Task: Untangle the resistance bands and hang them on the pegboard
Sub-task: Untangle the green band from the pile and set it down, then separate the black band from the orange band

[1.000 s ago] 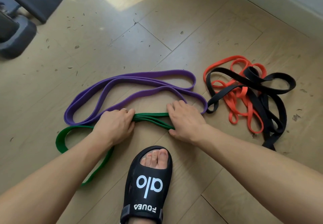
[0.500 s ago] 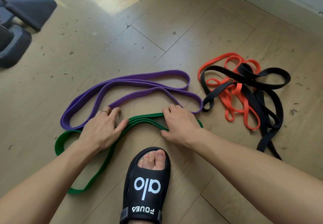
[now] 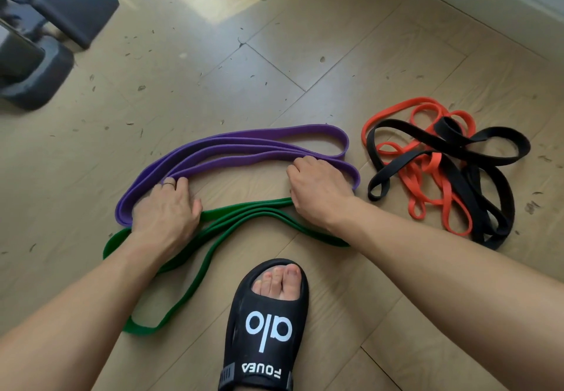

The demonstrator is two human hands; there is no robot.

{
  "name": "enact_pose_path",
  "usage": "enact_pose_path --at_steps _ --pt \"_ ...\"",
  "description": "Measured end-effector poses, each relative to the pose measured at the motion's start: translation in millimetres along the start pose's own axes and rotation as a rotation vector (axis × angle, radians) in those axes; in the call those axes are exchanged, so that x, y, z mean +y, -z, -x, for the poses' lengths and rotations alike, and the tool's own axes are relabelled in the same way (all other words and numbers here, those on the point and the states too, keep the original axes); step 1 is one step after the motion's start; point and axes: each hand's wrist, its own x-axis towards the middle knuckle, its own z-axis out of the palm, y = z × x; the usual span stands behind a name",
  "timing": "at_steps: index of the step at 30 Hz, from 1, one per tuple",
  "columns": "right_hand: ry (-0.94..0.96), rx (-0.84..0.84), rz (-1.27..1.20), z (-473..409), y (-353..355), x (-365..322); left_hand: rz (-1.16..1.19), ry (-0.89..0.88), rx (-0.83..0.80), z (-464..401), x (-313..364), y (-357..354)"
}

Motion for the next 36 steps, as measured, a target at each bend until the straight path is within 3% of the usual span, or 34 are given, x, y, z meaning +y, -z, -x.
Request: enact_pose_path --at_steps 4,12,16,21,27,31,36 --pt "0.003 0.007 0.055 -1.2 -4.4 -2.0 -0.01 -0.013 -0.052 0.0 10.2 3.0" --pt "0.126 0.075 -0.049 16.3 6.1 1.2 0.039 -0.219 -0.04 9.7 61.4 21.2" --pt "-0.14 0.177 -0.114 29.3 20.0 29.2 0.024 -0.316 0.033 11.8 93.6 27.5" --pt "-0.516 0.11 -0.01 56.6 20.3 99.2 0.109 -0.565 0.123 17.0 141.6 38.9" --pt "-0.402 -0.029 0.254 71.5 18.1 137.7 -0.005 -0.71 0.14 16.8 205.9 60.1" --pt "-0.348 0.038 0.263 71.9 31.0 135.7 -0.053 -0.7 0.171 17.8 235.8 79.4" --pt "-0.428 0.15 0.168 106.4 89.7 144.3 0.132 -0.8 0.118 35.3 254.2 117.6"
